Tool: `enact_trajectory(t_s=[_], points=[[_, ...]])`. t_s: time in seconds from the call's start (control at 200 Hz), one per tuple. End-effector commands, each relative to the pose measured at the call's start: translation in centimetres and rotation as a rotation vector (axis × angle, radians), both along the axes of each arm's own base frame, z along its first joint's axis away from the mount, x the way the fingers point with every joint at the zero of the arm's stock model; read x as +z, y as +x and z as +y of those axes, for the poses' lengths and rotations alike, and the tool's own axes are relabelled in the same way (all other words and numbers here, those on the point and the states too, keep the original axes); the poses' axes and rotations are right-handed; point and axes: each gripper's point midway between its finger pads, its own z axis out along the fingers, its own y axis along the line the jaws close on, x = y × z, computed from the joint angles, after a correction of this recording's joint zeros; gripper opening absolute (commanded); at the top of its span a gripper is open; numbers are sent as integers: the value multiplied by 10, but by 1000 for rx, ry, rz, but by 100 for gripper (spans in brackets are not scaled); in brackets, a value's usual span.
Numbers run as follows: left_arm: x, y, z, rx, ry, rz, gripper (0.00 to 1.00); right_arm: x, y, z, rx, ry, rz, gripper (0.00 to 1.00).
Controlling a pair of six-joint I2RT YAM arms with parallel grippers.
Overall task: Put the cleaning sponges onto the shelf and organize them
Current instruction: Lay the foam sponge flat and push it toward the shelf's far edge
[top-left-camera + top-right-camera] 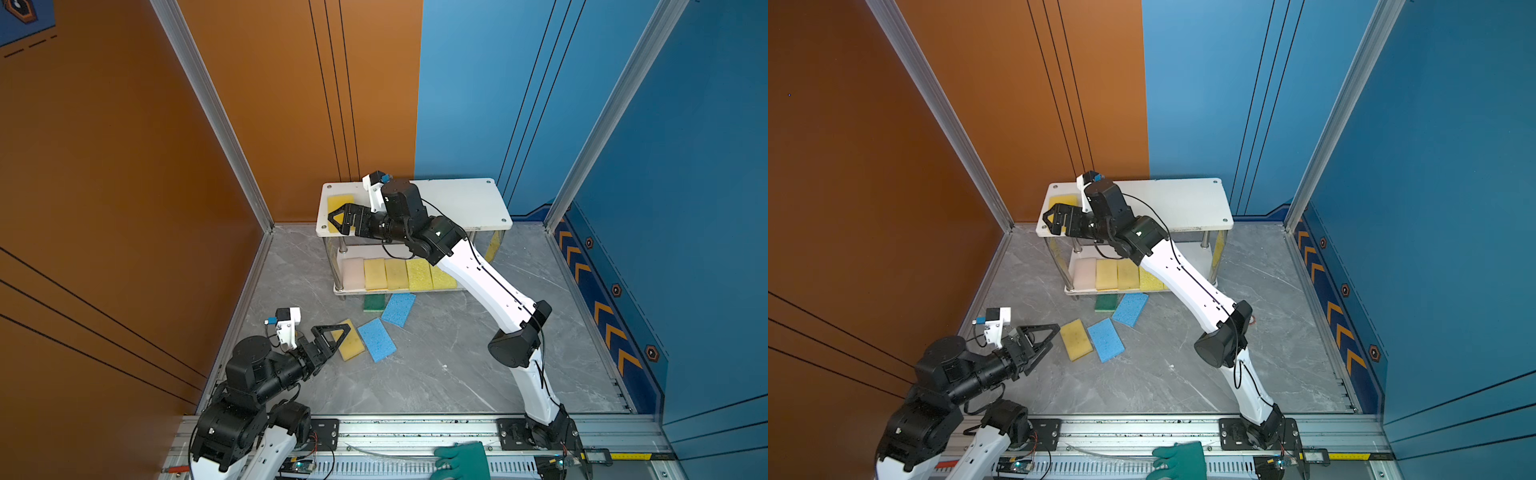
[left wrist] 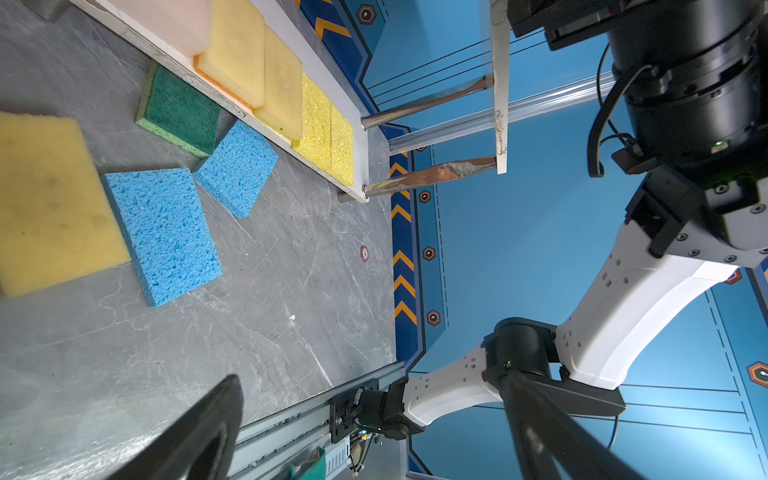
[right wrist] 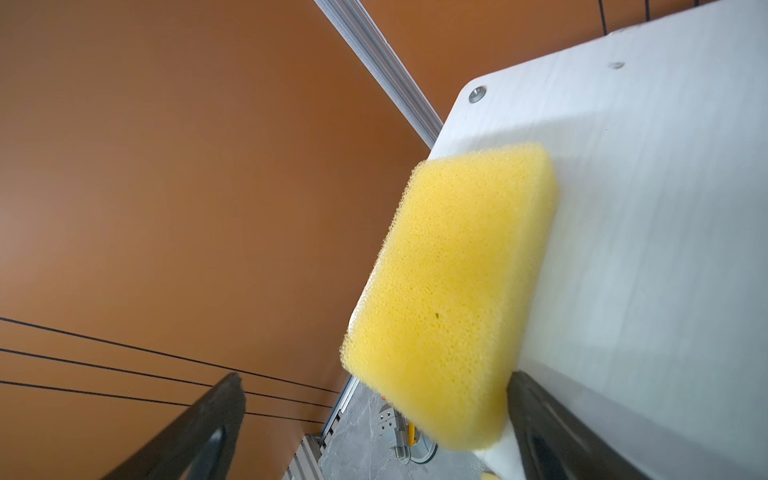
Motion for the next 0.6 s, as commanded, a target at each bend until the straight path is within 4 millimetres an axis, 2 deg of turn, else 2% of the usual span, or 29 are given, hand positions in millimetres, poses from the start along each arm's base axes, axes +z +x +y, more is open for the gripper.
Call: enact_trajectory(t_s=[0.0,0.591], points=[[-6,0,1,5,4,13,98,-37,-3,9,27,-69,79,100],[-10,2,3,20,2,27,98,-36,-5,17,61,-30,95,100]])
